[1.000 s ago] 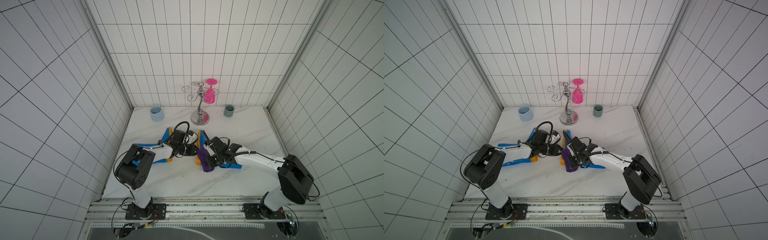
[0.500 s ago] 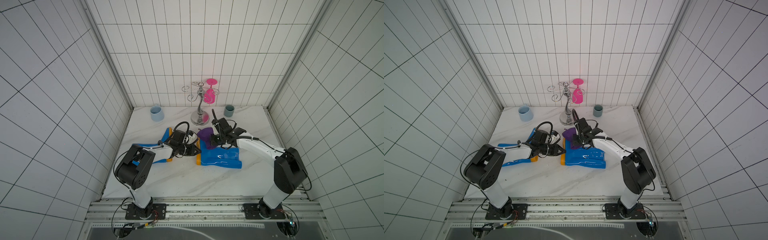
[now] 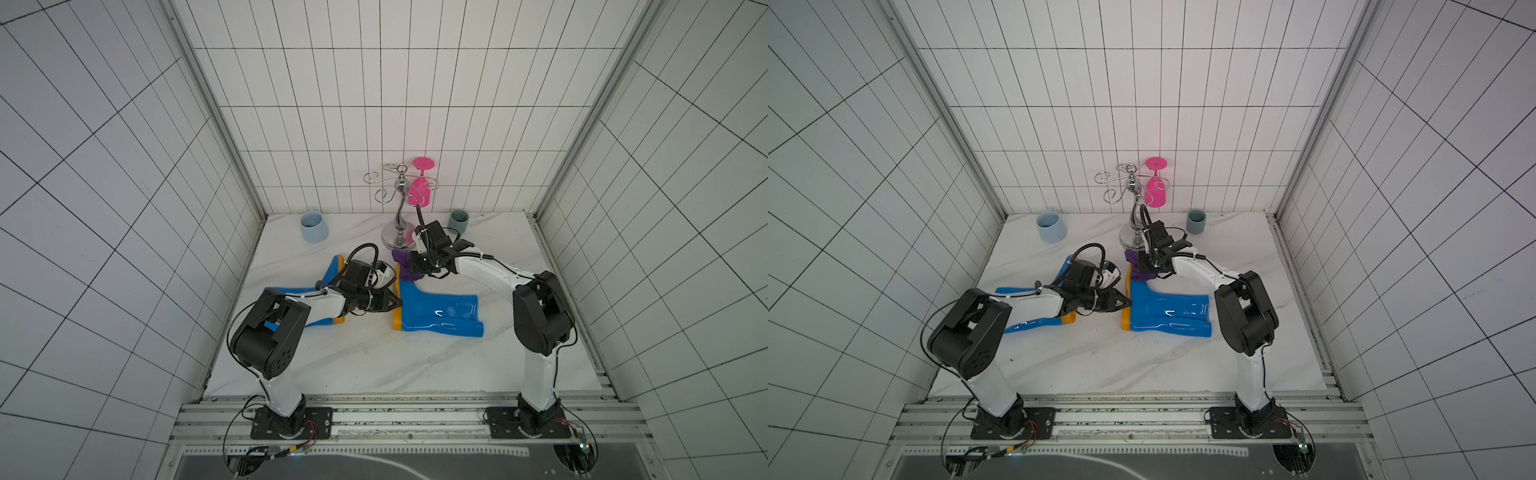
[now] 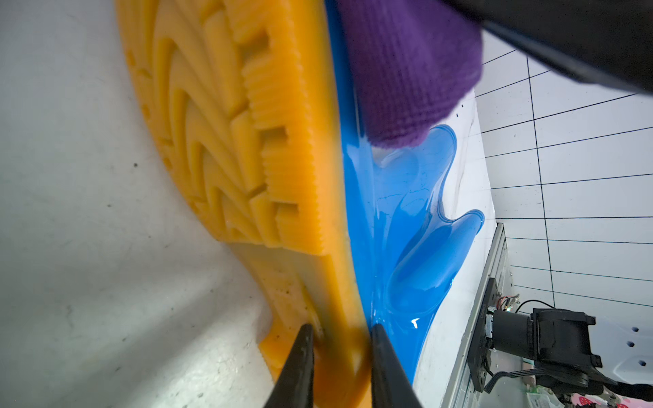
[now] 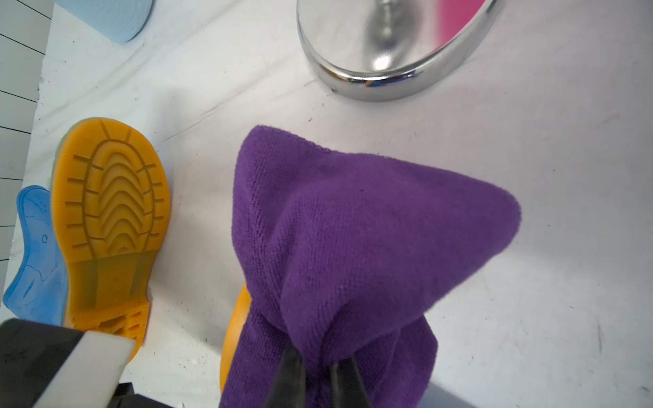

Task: Wipe the rubber boots with a cloth
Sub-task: Wipe the dirt off the rubber boot.

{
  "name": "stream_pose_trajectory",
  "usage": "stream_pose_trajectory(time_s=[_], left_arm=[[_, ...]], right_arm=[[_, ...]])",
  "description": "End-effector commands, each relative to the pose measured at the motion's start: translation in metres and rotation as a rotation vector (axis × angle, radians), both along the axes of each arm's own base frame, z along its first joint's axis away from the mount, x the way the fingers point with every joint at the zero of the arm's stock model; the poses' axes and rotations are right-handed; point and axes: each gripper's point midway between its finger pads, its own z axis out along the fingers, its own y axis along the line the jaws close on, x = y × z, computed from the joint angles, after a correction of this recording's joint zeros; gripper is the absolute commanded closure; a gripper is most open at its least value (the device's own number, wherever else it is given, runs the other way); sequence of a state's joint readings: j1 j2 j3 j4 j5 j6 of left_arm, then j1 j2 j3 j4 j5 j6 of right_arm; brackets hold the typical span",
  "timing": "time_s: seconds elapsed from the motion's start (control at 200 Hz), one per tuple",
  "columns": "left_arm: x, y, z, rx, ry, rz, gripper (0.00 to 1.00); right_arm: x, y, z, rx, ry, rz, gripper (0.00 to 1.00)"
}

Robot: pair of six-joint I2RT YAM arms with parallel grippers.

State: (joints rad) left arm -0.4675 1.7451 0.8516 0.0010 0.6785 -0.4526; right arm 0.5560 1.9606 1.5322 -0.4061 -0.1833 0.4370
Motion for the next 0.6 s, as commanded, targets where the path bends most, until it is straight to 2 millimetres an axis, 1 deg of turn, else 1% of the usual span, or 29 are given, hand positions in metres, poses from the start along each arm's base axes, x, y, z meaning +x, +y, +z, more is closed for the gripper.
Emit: stream_pose_trajectory(time_s=[0.0, 0.135, 0.255, 0.475, 0.6], left_arm=[[-0.032, 0.032, -0.070, 0.202, 0.195, 0.057, 0.94], [-0.032, 0.032, -0.071, 0.202, 0.196, 0.058, 0.94], [-0.031, 0.033, -0.071, 0.199, 0.198, 0.061, 0.94], [-0.031, 0.033, -0.073, 0.190, 0.207, 0.060, 0.94], [-0.031, 0.034, -0.073, 0.184, 0.208, 0.065, 0.94]], right_arm=[[-0.010, -0.002, 0.005, 0.035, 0.032, 0.001, 1.00], [-0.032, -0.008, -0.012, 0.034, 0.096, 0.013, 1.00], [-0.048, -0.017, -0.023, 0.015, 0.136, 0.019, 1.00], [-0.066, -0.030, -0.039, -0.051, 0.201, 0.040, 1.00], [-0.074, -0.049, -0.049, -0.114, 0.251, 0.039, 1.00]])
